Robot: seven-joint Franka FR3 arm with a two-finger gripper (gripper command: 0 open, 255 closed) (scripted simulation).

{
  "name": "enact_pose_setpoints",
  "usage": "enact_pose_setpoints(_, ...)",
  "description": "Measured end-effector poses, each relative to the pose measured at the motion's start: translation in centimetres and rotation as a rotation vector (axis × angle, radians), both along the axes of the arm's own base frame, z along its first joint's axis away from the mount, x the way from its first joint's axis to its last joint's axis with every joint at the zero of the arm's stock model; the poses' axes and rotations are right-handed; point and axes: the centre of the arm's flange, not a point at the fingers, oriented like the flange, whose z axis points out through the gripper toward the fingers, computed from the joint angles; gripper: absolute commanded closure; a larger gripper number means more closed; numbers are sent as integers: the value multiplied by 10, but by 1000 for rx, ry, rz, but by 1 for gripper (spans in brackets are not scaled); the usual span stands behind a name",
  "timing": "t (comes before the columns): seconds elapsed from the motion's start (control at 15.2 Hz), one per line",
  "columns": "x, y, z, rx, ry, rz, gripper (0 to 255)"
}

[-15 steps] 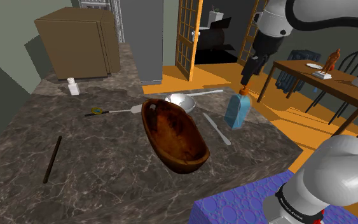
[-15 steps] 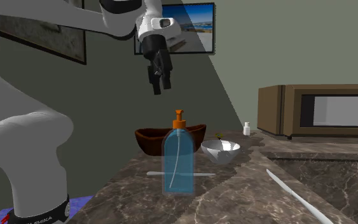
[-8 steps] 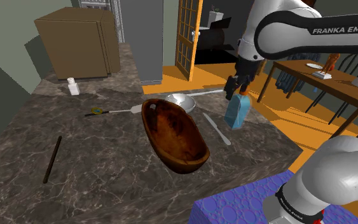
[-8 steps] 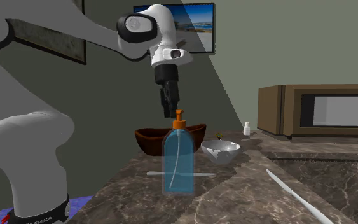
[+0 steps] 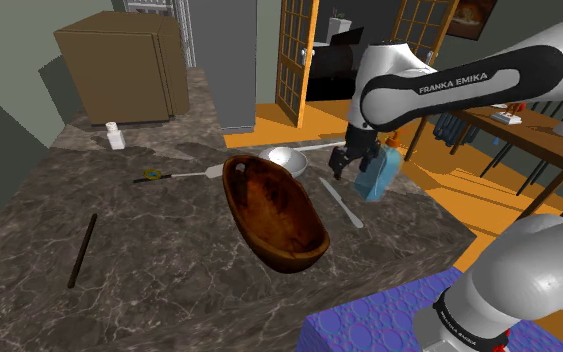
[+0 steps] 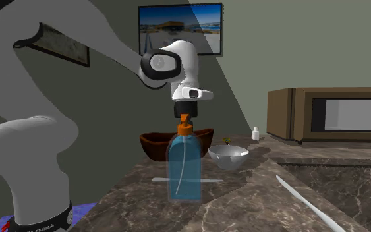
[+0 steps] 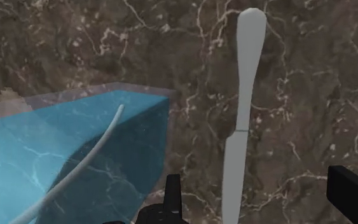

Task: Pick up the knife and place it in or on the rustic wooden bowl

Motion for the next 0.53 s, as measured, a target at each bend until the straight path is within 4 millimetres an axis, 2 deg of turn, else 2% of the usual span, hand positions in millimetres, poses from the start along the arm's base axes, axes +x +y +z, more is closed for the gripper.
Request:
enact_pose_setpoints(0.2, 15, 2, -35, 20, 19, -70, 0)
enact_pose_setpoints(0.53, 17, 1, -68, 25, 23, -92, 0)
